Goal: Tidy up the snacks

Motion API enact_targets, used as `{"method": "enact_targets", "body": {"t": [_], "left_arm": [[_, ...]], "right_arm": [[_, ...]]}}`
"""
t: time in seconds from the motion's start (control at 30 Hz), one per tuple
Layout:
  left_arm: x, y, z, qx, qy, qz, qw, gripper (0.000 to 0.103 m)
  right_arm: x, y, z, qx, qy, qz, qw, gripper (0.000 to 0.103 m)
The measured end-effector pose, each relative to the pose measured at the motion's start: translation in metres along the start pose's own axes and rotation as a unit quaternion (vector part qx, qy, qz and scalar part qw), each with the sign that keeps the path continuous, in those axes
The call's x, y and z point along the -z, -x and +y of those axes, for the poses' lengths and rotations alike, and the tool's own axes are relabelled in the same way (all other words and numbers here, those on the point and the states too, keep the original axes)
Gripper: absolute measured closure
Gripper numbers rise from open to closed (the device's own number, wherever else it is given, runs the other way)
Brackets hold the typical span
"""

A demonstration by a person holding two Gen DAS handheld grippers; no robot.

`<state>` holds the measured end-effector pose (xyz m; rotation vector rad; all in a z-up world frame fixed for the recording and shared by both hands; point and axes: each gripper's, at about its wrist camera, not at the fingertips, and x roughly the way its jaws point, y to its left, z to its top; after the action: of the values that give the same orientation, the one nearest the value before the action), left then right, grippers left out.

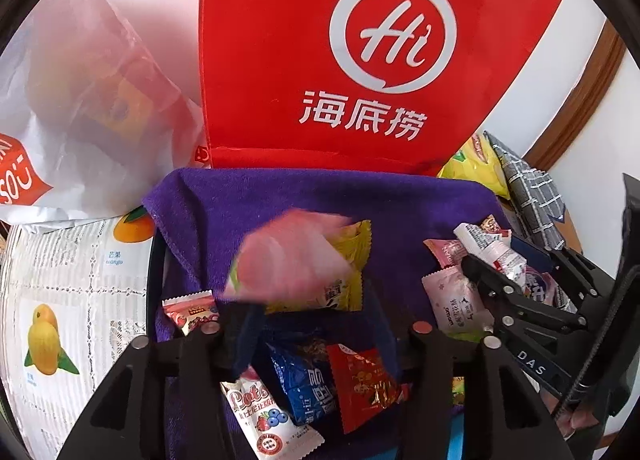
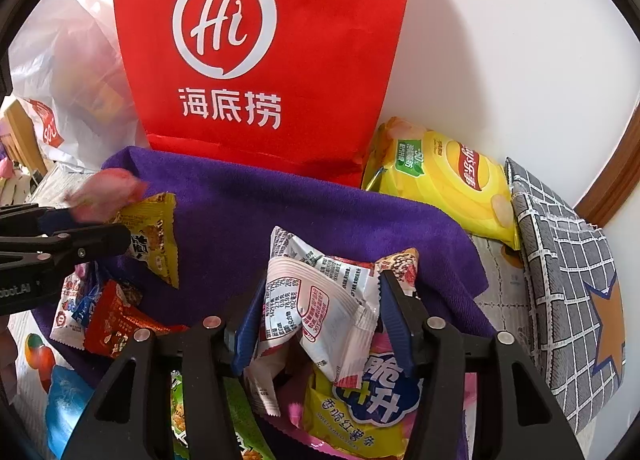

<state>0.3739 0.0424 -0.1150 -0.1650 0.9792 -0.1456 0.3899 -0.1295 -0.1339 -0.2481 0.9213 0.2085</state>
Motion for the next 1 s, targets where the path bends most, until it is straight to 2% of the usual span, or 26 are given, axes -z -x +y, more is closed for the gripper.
{"method": "enact_targets", "body": {"t": [0.1,0.23,0.3,0.43,0.7,0.87,1.0], "left_arm": [[0.001,0.008,0.002,0.001,0.003,-0.005,1.0000,0.045],[0.003,0.019,0.001,-0.019,0.005,-0.011,0.9997,0.035],[0.004,0.025,0.002,-0.027,0.007,-0.011,0.9996,0.034],[0.009,0.045,0.000,-0.032,0.008,-0.023,0.9992,0.034],[0.033,0.095,-0.009,-0.016,0.001,-0.052,0.9985,0.031],[0.055,0.136,-0.022,-0.010,-0.009,-0.084,0.9963,0.031],[0.074,0.162,-0.032,-0.002,-0.020,-0.092,0.9956,0.031]], "right_arm": [[0.000,0.000,0.002,-0.001,0.005,0.004,1.000,0.045],[-0.001,0.005,0.006,-0.006,0.008,0.008,1.000,0.044],[-0.002,0.012,0.007,-0.005,0.007,0.004,1.000,0.043],[-0.005,0.033,0.010,-0.009,0.001,-0.007,1.000,0.033],[0.002,0.088,0.011,-0.010,-0.015,-0.023,1.000,0.032],[0.019,0.131,0.011,-0.006,-0.030,-0.034,0.999,0.032],[0.035,0.160,0.010,-0.018,-0.048,-0.034,0.998,0.032]]}}
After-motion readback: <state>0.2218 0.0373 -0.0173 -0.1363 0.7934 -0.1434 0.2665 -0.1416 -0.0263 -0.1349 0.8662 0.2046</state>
